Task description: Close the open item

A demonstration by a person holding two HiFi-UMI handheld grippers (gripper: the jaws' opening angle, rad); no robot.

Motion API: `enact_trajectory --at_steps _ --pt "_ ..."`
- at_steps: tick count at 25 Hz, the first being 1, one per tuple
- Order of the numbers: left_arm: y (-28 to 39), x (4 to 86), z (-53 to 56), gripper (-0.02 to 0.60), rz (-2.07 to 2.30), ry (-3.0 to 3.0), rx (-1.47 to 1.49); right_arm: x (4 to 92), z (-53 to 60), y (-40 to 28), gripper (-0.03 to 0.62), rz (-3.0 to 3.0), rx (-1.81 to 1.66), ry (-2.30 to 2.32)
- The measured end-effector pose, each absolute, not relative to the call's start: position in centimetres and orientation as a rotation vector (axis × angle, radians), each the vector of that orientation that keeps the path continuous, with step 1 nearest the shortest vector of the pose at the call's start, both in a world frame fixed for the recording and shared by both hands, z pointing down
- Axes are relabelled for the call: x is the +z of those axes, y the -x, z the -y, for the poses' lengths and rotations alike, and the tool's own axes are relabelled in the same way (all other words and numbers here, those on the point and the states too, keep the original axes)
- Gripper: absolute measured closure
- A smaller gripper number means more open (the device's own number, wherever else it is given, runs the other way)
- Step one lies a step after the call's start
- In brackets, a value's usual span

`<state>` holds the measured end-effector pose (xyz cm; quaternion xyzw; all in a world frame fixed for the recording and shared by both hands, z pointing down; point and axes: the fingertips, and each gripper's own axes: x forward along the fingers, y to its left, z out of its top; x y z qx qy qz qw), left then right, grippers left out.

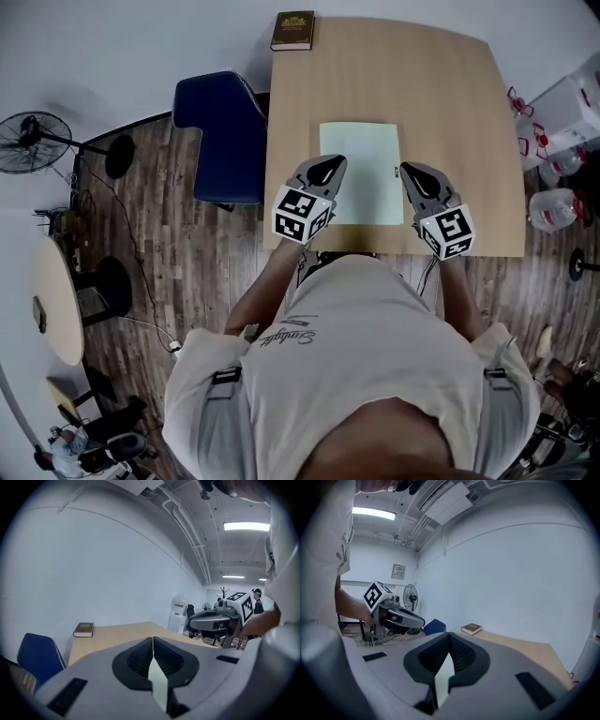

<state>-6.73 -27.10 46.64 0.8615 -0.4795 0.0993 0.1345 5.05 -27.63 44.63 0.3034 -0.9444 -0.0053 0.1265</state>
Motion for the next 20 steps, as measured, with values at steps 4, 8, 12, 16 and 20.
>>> enact_trajectory --at_steps 4,8,12,16,20 --pt "7.1 44.4 27.3 0.566 1.409 -2.530 0.264 41.9 28.0 -4.2 0.599 2.774 -0.132 -0.866" --pt "7.8 42.7 27.6 0.566 1.441 -2.546 0.244 38.7 28.2 -3.6 0.599 2.868 -0.132 -0.868" --pt "8.5 40.9 27.9 0.566 1.493 -2.566 0.223 35.8 28.8 -3.7 0.599 2.944 -0.132 -0.896" --pt "9.4 38.7 28.5 0.566 1.534 -2.590 0.192 34.2 29.7 -3.7 0.599 2.957 -0.176 -0.929" --pt "10.2 36.8 29.4 0.566 1.588 -2.611 0.162 33.5 30.5 -3.8 0.599 2.954 -0.205 -0.971"
